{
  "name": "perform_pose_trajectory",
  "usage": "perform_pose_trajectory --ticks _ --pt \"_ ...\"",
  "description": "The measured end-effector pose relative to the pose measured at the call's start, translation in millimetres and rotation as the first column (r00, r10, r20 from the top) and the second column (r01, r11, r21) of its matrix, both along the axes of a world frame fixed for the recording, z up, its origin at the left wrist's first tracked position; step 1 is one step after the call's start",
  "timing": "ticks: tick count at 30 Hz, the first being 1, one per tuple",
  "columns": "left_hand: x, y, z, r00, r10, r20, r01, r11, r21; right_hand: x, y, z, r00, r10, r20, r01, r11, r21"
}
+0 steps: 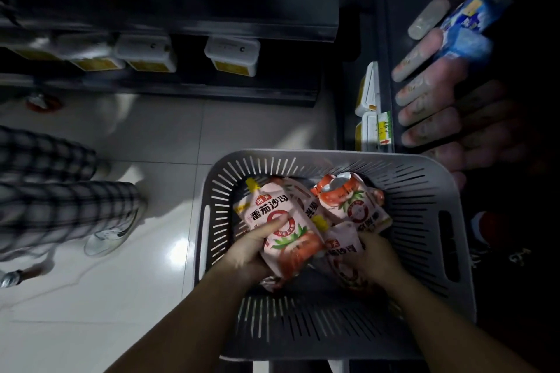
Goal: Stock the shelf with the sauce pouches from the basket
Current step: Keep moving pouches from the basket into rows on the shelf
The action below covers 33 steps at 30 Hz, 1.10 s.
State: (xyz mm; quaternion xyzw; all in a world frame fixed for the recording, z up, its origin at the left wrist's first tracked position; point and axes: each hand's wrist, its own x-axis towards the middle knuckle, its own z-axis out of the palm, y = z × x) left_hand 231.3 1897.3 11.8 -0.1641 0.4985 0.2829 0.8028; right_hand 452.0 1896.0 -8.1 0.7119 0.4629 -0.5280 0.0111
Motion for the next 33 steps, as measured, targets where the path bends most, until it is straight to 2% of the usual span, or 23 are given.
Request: perform_pose_trajectory --ticks 1,3,5,10,15,19,22,27,30,33 --pt "2 -1 4 1.000 -0.023 0.004 0.023 0.999 0.023 4 -1 3 0.988 -0.126 -0.091 0.125 0.992 -0.015" --pt "2 -1 7 0.997 -0.066 -0.028 0.067 0.996 0.054 14 -1 10 0.882 -0.391 -0.263 0.382 0.920 -0.088" --pt "2 0 13 0.993 -0.086 -0.080 0.092 0.993 0.070 19 0 22 0.760 -0.522 -0.388 0.498 0.851 -0.170" --pt "13 2 51 0.956 -0.209 -0.205 0.240 0.960 0.142 17 17 65 0.586 -0.587 -0.559 0.557 0.793 -0.248" --pt "13 3 93 0.924 -0.229 -0.308 0.318 0.905 0.281 14 31 122 0.491 -0.654 -0.575 0.601 0.732 -0.319" --pt "6 17 136 0.888 -0.289 -0.357 0.421 0.822 0.383 9 40 170 0.474 -0.664 -0.579 0.583 0.729 -0.359" --pt "-2 36 180 0.877 -0.344 -0.334 0.472 0.745 0.472 3 43 208 0.470 -0.621 -0.627 0.573 0.755 -0.318" --pt "-14 55 252 0.866 -0.349 -0.357 0.499 0.635 0.590 -13 32 283 0.496 -0.490 -0.717 0.590 0.796 -0.136" --pt "-20 58 296 0.851 -0.360 -0.382 0.524 0.541 0.657 -24 20 326 0.542 -0.419 -0.728 0.631 0.775 0.024" --pt "-25 56 337 0.833 -0.335 -0.441 0.552 0.428 0.716 -34 2 368 0.549 -0.358 -0.755 0.667 0.732 0.139"
